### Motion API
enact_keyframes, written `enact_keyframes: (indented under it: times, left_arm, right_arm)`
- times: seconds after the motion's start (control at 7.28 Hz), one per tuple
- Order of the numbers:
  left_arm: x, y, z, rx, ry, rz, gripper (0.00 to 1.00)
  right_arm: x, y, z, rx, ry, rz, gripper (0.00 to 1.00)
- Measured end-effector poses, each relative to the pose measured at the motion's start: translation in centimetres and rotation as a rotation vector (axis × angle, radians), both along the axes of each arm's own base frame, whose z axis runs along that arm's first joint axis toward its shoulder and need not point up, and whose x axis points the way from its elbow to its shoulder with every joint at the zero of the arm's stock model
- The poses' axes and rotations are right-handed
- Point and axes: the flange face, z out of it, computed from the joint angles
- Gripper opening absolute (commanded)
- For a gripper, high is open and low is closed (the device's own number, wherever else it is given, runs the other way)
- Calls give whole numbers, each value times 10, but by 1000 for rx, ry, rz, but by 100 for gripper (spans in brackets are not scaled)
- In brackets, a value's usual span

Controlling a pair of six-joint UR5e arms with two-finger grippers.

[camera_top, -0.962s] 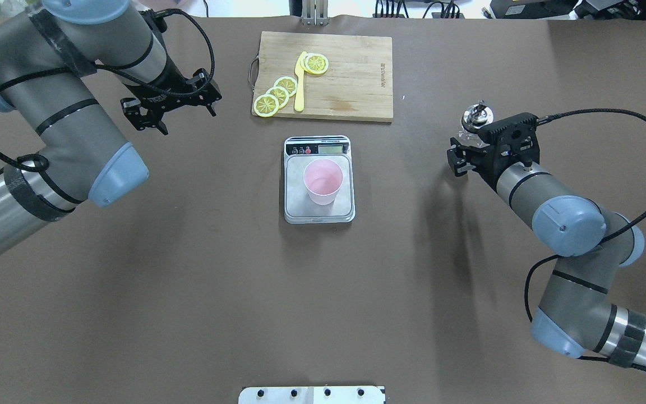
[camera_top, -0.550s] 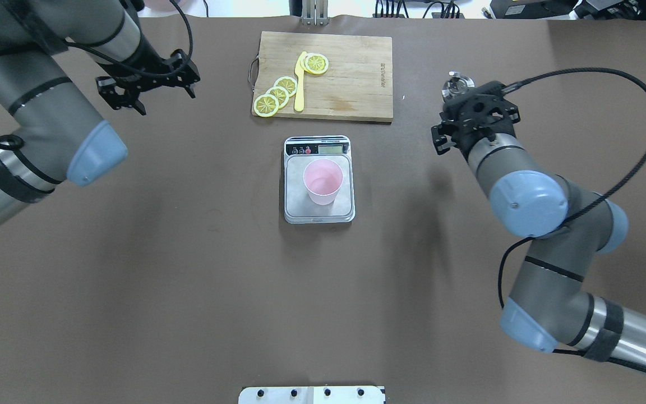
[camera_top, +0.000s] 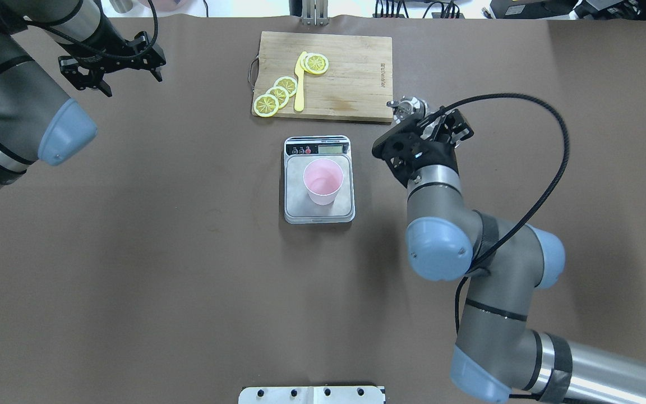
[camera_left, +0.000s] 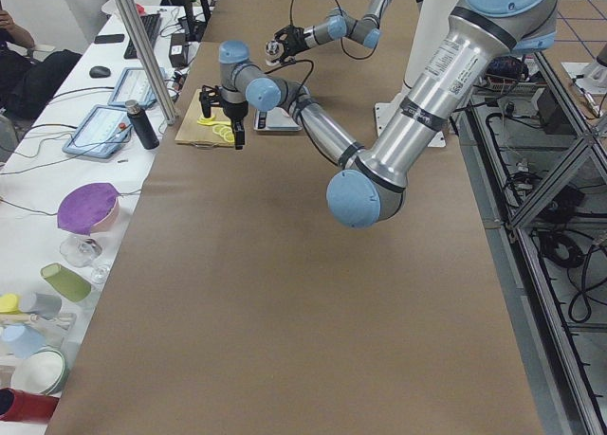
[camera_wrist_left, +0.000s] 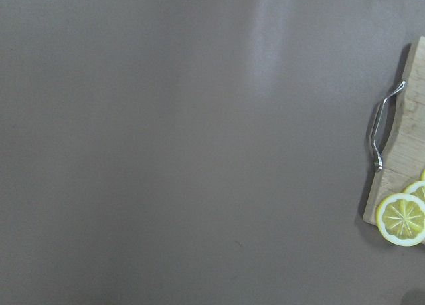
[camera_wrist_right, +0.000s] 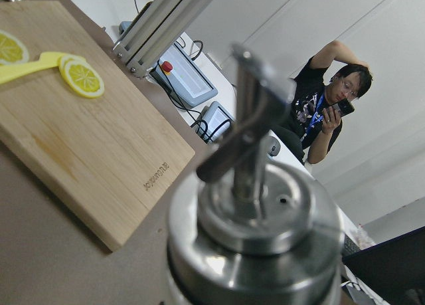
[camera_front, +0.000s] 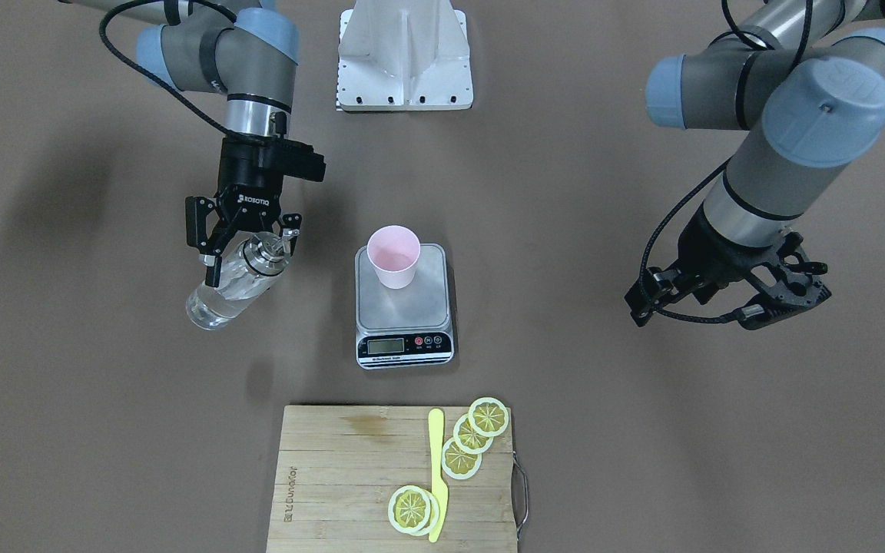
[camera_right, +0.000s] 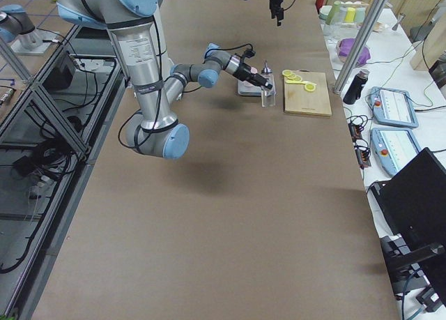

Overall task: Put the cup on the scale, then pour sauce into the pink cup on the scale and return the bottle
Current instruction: 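Carry the bottle with the right gripper over the pink cup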

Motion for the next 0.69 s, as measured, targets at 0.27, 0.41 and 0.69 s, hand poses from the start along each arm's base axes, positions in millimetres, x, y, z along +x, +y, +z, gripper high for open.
enact_keyframes:
  times: [0.27, 0.41, 0.69]
  left_arm:
    - [-2, 0, 10, -11, -6, 4, 98]
    - [-3, 0, 16, -12, -12, 9, 98]
    - [-6, -4, 29, -15, -25, 16, 98]
  right_arm:
    - [-19, 22, 5, 76, 228, -9, 0]
    - [-22, 25, 6, 105, 312, -18, 0]
    - [-27, 29, 9, 135, 430, -13, 0]
